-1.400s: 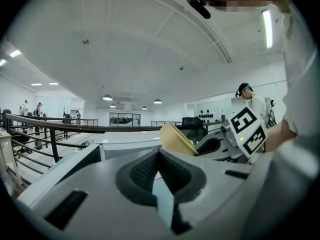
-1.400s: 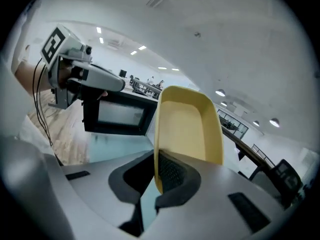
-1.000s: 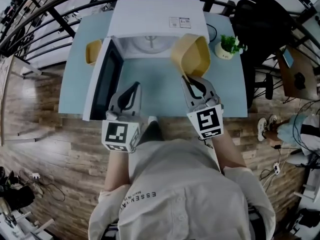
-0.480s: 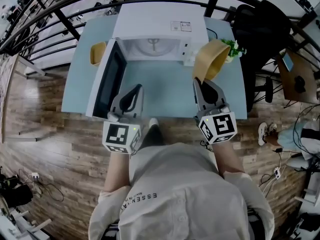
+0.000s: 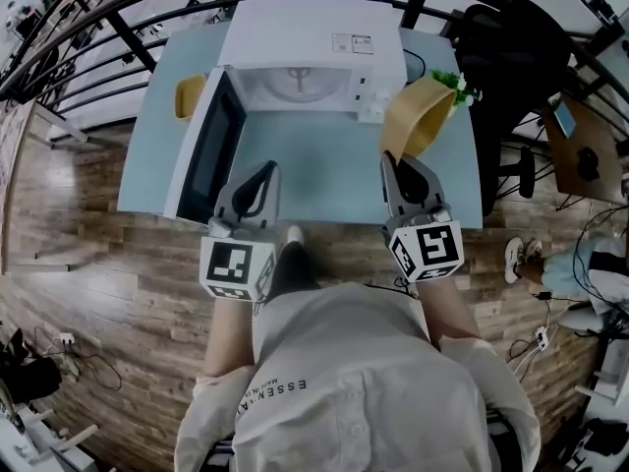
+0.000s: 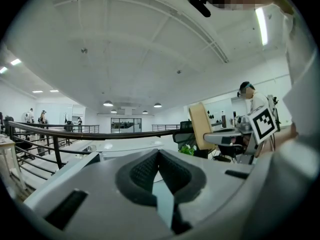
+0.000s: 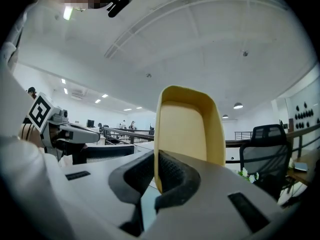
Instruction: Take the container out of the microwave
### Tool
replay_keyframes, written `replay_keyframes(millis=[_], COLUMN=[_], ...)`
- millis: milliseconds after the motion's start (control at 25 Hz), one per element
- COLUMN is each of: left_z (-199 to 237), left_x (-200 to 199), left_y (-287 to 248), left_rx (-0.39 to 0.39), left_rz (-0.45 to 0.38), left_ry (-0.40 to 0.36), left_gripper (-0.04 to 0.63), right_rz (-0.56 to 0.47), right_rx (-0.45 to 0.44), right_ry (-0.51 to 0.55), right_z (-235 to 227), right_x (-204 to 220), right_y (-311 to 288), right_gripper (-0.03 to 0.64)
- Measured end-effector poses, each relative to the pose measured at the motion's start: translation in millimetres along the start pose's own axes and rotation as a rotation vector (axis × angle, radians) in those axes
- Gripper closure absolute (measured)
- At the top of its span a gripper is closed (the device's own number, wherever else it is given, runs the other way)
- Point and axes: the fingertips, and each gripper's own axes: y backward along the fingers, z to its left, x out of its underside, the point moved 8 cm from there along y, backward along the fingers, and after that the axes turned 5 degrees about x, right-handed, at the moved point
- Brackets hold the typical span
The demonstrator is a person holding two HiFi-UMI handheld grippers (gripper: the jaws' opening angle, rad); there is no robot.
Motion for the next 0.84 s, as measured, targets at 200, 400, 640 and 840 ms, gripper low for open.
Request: replay_keyframes(millis=[200,400,640,840], left_z=[-2,-1,2,6], left_x=[0,0,-2,-1], left_y=[-1,-6,-15,-21], left_rx=[-0.001,-0.001,-0.007,-0.019], left_rz=[0.009,0.01,0.012,0.02], left_ry=[-0.008,-0.014,-0.007,-0.001], left_gripper=[0.594,0.594,0.594,0.594], right_rz=[-0.013,-0.016,-0.025,-0.035], right_rx=[-0.005,0.009,0.011,-0.001], right_ry=[0.018,0.009,-0.006,-0.006], right_z=[2,-3,-5,-7], right_x=[-1,0,1,0], right_y=[2,2,-2,-8], right_gripper=[0.598,0.598,0.598,0.598])
